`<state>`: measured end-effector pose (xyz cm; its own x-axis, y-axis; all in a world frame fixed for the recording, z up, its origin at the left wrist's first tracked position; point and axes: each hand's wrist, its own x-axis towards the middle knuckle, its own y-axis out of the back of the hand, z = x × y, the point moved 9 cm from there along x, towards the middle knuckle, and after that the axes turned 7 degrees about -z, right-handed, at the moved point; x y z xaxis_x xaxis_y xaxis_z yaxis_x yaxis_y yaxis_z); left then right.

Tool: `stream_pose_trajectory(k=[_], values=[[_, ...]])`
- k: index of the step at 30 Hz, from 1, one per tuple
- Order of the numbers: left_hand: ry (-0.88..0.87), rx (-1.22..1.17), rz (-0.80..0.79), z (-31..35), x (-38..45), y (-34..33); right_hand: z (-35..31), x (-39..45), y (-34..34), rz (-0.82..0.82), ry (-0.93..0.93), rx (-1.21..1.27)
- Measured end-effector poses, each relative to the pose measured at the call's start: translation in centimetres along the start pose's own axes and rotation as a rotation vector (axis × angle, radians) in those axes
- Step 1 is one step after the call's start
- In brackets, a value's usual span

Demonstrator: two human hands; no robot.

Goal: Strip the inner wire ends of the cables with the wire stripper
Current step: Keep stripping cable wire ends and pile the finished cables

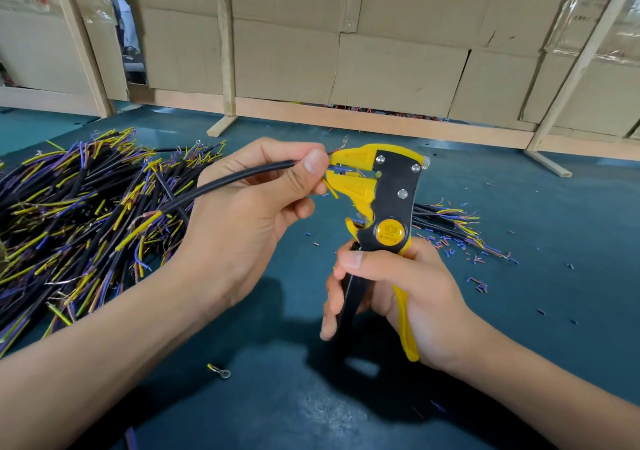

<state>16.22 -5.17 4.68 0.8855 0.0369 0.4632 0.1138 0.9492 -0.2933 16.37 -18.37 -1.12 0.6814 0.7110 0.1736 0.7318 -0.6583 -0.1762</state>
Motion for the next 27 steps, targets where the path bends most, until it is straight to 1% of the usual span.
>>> stream_pose_trajectory(k=[14,17,20,22,27], values=[[-0.007,0.008,-0.027,-0.1,0.0,-0.2,0.1,-0.3,0.5,0.039,-0.003,-0.034],[-0.004,0.065,-0.012,-0.2,0.0,0.1,0.2,-0.4,0.7,0.061,-0.019,-0.026],[-0.038,0.159,0.023,-0.1,0.0,0.5,-0.1,-0.4,1.4,0.143,0.006,-0.031],[-0.048,0.181,0.039,-0.1,-0.1,0.5,-0.2,-0.5,1.7,0.179,0.012,-0.04],[-0.067,0.297,0.047,0.6,0.0,0.8,-0.1,-0.4,1.6,0.168,-0.002,-0.026]])
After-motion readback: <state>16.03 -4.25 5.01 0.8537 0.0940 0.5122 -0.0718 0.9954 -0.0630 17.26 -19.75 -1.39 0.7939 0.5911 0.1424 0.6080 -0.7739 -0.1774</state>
